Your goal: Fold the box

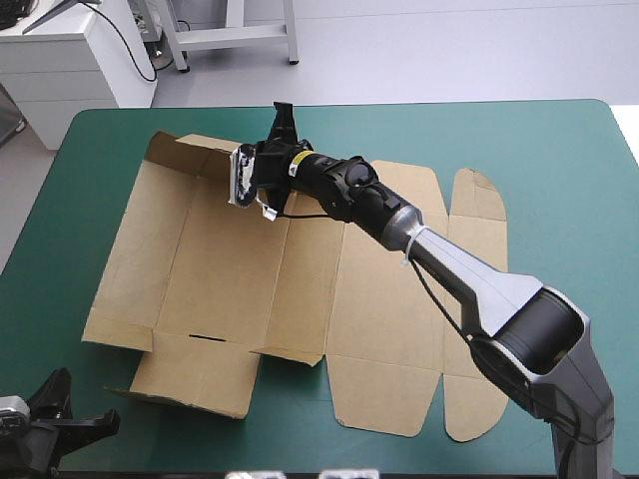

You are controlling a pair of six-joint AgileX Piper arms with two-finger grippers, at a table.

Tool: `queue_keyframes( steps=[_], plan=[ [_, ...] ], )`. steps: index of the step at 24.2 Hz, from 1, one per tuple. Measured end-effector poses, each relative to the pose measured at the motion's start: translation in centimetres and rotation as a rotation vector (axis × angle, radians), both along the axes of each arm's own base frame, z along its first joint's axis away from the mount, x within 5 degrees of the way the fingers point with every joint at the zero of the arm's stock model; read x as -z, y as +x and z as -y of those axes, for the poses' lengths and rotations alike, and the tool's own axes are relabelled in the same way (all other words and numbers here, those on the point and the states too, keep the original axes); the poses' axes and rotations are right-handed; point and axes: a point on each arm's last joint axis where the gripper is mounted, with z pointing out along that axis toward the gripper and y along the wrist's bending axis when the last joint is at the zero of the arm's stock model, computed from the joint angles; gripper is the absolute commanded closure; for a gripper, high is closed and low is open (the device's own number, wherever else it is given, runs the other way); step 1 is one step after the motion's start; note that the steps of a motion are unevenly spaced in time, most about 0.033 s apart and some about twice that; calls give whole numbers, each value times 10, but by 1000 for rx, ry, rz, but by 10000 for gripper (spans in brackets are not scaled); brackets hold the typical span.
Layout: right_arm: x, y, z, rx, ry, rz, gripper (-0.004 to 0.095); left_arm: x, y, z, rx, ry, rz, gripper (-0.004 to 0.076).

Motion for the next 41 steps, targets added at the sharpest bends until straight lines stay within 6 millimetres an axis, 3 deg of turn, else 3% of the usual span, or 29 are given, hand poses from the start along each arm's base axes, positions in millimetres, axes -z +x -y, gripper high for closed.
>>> queue_keyframes(
  steps=[9,11,16,17,20,21,25,26,31,35,41],
  plan=[
    [17,-2,-6,-27,-26,-102,887,0,0,0,0,0,1,731],
    [27,-1,-8,-34,-46,-147,799,0,0,0,0,0,1,731],
    [33,0,-9,-36,-70,-159,341,0,0,0,0,0,1,731],
    [32,1,-9,-30,-61,-149,297,0,0,0,0,0,1,731],
    [29,1,-9,-18,-32,-150,333,0,0,0,0,0,0,731],
    [27,1,-8,-12,-16,-158,398,0,0,0,0,0,1,731],
    [-2,-13,3,34,98,-267,876,0,0,0,0,0,1,731],
    [-9,-18,7,44,112,-297,920,0,0,0,0,1,1,731],
    [-38,-41,32,134,145,-496,907,-1,3,0,1,3,-2,731],
    [-48,-46,57,251,168,-629,907,-7,14,1,8,8,-13,731],
    [-81,-52,118,442,262,-735,908,-49,45,-2,-7,85,-35,731]
  ],
)
